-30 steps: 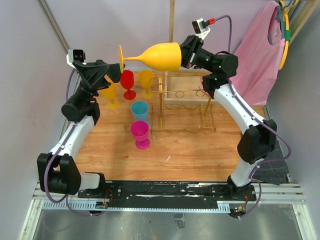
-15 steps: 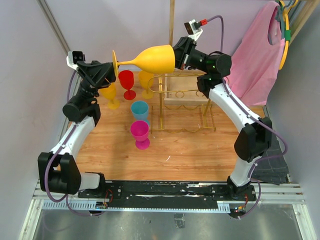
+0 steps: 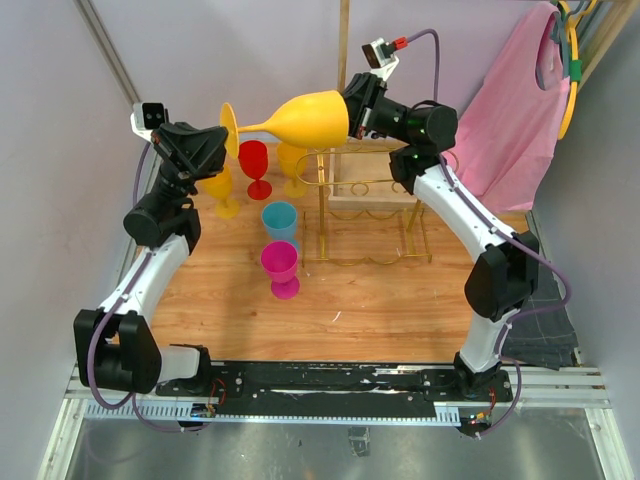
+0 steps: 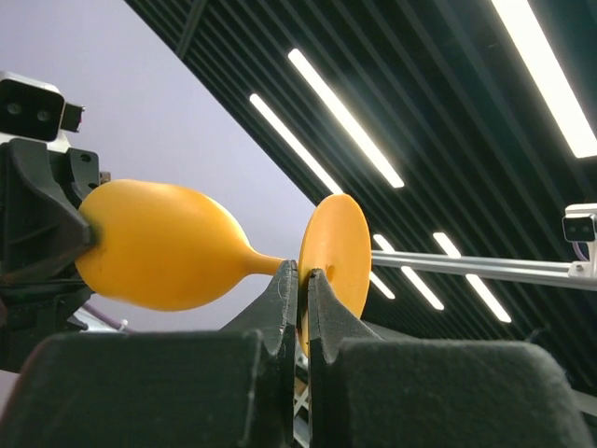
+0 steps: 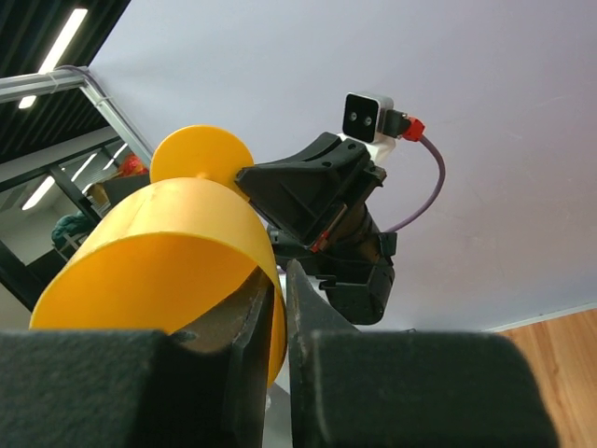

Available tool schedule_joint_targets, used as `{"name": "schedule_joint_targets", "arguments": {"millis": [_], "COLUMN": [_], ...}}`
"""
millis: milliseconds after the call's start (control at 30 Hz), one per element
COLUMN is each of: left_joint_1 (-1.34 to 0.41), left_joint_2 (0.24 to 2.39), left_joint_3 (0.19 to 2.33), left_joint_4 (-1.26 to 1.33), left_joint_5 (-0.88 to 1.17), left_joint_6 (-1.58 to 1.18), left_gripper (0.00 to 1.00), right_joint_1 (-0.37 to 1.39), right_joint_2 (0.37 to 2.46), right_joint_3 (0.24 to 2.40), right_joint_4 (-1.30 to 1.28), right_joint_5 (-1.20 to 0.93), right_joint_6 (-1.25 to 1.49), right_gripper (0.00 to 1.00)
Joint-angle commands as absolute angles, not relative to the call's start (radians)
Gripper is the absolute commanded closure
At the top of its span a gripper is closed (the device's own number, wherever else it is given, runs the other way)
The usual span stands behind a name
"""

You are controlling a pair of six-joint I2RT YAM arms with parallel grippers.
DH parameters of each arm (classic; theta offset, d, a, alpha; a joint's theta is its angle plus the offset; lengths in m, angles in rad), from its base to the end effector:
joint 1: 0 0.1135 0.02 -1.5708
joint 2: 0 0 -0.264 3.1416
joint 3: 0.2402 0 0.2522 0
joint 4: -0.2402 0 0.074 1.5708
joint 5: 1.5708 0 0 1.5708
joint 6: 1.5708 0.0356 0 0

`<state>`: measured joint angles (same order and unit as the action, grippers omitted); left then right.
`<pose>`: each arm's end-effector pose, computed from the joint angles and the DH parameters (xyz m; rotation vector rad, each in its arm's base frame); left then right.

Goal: Place the wine glass upside down on the wine glass rack

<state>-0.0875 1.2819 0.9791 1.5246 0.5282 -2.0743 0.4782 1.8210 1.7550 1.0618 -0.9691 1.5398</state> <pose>0.2299 -0.0382 0.4492 -0.0002 0.7737 -2.1686 0.3283 0.2032 0.4920 -0.6720 1.1516 2.0521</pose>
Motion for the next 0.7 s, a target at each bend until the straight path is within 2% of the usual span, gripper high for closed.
{"name": "schedule_joint_targets", "arguments": {"millis": [0, 100, 200, 333, 367, 533, 667], "left_joint_1": [-0.08, -0.08, -0.08, -0.08, -0.08, -0.08, -0.078], "left_joint_2": [1.259, 1.257, 1.258, 1.259, 1.259, 1.263, 1.272], "left_joint_3": [1.025, 1.072, 1.097, 1.105, 1.109, 1.147, 1.176], "left_joint_4": [1.78, 1.78, 1.782, 1.786, 1.788, 1.791, 1.79], "left_joint_5": [0.501, 0.504, 0.496, 0.482, 0.481, 0.468, 0.453], "left_joint_6": [-2.356, -2.349, -2.349, -2.351, -2.351, -2.352, -2.349], "left_gripper": [1.0, 1.0, 1.0, 1.0, 1.0, 1.0, 1.0], "right_joint_1": [0.497, 0.495, 0.495, 0.487, 0.484, 0.464, 0.445], "right_joint_2": [1.808, 1.793, 1.778, 1.755, 1.747, 1.707, 1.661], "right_joint_3": [1.783, 1.775, 1.767, 1.747, 1.738, 1.692, 1.666], "right_joint_4": [1.094, 1.079, 1.055, 1.023, 1.014, 0.985, 0.915], "right_joint_5": [-0.97, -0.98, -0.985, -0.992, -0.991, -0.997, -1.012], "right_joint_6": [1.519, 1.507, 1.483, 1.452, 1.443, 1.414, 1.35], "right_gripper": [0.86, 0.77, 0.76, 0.57, 0.55, 0.48, 0.47]}}
